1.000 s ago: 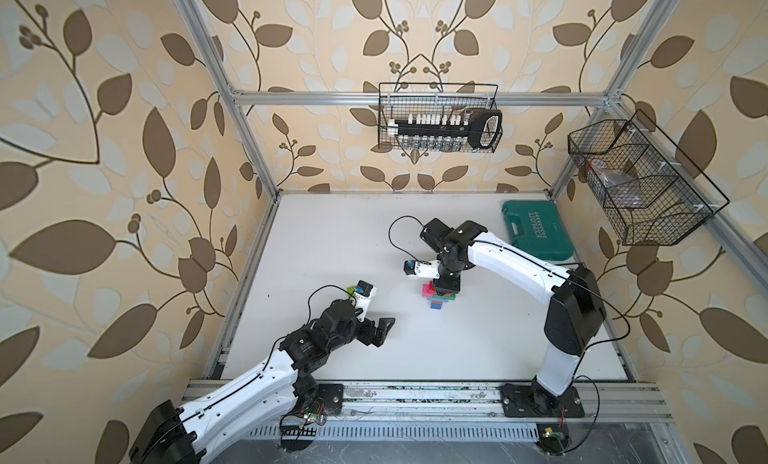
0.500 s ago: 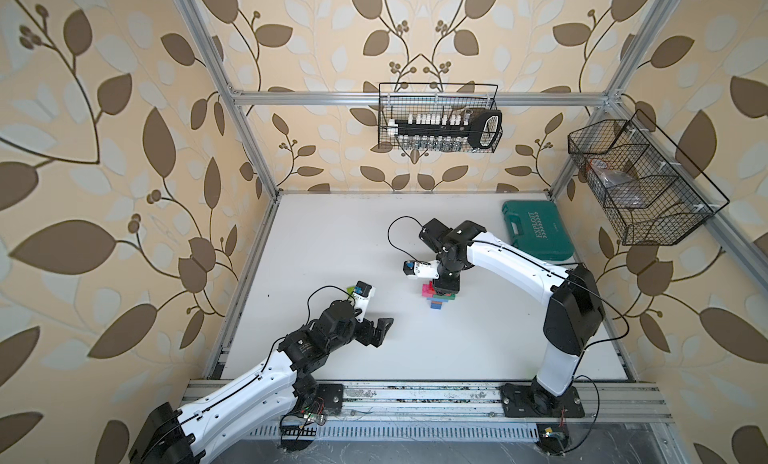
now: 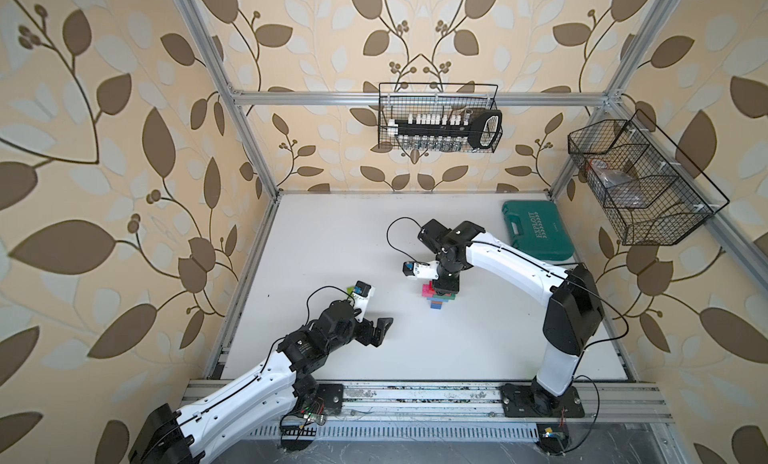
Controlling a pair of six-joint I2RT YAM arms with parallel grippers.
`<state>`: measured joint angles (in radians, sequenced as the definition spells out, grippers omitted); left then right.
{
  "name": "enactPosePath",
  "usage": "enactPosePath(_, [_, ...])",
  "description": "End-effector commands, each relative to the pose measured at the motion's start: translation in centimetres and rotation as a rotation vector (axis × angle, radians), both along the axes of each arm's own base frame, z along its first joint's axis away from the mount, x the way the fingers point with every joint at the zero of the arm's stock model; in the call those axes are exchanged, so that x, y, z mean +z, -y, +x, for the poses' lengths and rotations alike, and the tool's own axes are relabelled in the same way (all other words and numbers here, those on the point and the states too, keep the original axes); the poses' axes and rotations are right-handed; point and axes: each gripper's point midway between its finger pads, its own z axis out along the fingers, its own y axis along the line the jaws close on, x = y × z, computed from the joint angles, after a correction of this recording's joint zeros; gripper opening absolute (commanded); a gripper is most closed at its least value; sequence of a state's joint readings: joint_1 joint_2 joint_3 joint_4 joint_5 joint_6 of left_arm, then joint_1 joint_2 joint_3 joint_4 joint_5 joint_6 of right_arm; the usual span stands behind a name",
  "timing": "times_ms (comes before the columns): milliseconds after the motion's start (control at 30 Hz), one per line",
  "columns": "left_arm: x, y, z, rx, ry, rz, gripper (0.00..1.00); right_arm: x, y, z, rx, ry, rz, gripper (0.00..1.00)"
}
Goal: Assemble a spoon with lego
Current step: Assemble the lego brick with the lego brick.
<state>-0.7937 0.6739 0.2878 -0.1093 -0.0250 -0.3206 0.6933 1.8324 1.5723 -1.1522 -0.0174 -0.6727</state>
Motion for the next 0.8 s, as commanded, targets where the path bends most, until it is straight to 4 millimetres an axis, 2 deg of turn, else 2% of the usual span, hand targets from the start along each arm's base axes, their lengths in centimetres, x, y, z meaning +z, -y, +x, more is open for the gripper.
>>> enactPosePath(0, [0.5,0.1,0.2,0.011,0.017,-0.012,0.99,-0.3,0.2,-0.7,-0.022,-0.058,-0.012,0.00])
enactPosePath(333, [0.4,0.0,0.3,0.014,0.019,-0.012,0.99,2.4,-0.2,0.1,-0.007,0.010,0.008,0.00])
enactPosePath(767, [0.4,0.1,0.3,0.012,0.016,-0.012,0.99,0.5,0.0,-0.2,-0.006,-0.027,-0.033,0.00])
